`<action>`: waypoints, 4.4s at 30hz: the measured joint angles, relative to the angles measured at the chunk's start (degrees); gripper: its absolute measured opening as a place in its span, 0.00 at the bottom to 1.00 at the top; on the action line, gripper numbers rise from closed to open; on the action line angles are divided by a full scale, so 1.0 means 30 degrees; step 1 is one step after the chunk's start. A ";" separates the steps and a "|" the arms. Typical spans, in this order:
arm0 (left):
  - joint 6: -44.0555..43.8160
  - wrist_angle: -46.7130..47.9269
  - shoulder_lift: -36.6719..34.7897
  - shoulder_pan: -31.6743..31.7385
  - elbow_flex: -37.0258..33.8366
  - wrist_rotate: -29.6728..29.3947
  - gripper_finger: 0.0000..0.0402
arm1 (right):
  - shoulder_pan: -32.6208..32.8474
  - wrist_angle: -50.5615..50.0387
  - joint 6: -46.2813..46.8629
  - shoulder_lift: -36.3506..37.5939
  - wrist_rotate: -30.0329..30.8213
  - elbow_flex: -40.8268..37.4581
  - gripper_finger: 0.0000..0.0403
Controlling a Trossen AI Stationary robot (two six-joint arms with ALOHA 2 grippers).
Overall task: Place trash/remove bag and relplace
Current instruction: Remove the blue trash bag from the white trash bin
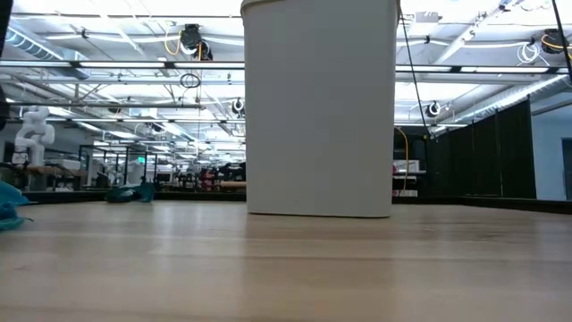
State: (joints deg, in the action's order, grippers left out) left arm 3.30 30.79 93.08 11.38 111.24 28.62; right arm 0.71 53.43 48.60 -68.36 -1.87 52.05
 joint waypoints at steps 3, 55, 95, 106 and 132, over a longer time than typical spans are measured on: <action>-0.0371 -0.0375 0.0233 -0.0325 0.0000 -0.0064 0.44 | 0.0000 -0.0008 0.0086 0.0000 0.0015 0.0007 0.00; -0.0470 -0.3390 0.1980 -0.0153 0.0000 0.3113 0.44 | 0.1304 -0.9316 0.0808 0.5687 -0.1057 0.0007 0.00; -0.1709 -0.3943 0.1776 0.0306 0.0000 0.3992 0.44 | 0.4557 -1.2275 -0.0890 0.7643 0.2770 0.0007 0.34; -0.1701 -0.3958 0.1776 0.0306 0.0000 0.3994 0.44 | 0.5425 -1.1440 -0.1850 0.7052 0.4775 0.0000 0.33; -0.1679 -0.4111 0.1776 0.0306 0.0000 0.3987 0.44 | 0.4983 -0.8739 -0.3044 0.5833 0.4723 0.0002 0.02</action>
State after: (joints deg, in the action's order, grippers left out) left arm -1.74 18.46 98.41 12.29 111.24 40.58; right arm 15.66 27.21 39.47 -50.86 12.30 52.06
